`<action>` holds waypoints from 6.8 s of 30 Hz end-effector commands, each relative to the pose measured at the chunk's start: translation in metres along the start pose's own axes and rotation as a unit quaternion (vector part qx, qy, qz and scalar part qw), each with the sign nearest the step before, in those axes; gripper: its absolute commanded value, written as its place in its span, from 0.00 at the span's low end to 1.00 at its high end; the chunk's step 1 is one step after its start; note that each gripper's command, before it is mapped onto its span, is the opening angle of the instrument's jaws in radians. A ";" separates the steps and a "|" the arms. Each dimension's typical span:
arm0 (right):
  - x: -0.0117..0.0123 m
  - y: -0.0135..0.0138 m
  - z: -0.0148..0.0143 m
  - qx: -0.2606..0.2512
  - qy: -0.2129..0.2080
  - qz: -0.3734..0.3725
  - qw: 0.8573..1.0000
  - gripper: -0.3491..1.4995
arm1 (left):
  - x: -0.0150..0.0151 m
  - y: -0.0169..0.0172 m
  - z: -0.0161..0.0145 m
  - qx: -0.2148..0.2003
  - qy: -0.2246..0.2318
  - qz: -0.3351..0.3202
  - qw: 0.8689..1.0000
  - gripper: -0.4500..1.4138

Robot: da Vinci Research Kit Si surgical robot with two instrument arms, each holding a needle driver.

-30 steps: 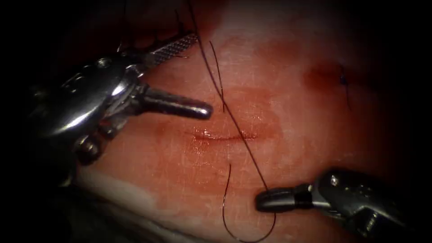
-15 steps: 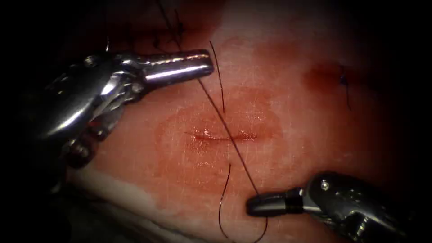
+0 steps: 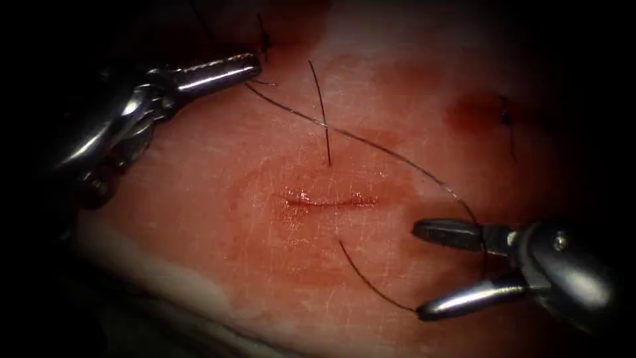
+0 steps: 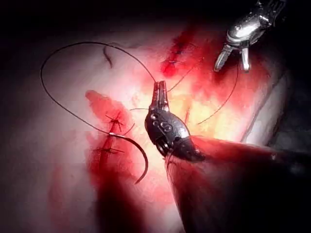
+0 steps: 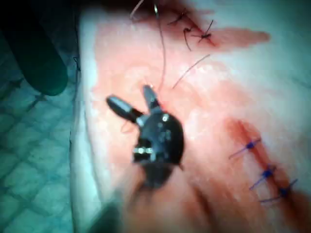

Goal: Wound Closure

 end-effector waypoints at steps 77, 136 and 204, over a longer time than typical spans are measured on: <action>-0.0023 0.0070 0.0098 -0.114 0.109 0.028 0.987 0.78 | -0.0130 0.0048 0.0024 -0.050 0.018 0.091 0.994 0.00; -0.0064 0.0019 0.0176 -0.011 0.010 -0.021 1.000 0.61 | -0.0091 -0.0018 0.0036 -0.078 -0.002 0.085 0.993 0.00; -0.0110 0.0122 0.0120 -0.317 0.097 0.108 0.937 0.43 | -0.0164 0.0001 0.0014 -0.075 0.009 0.108 0.991 0.00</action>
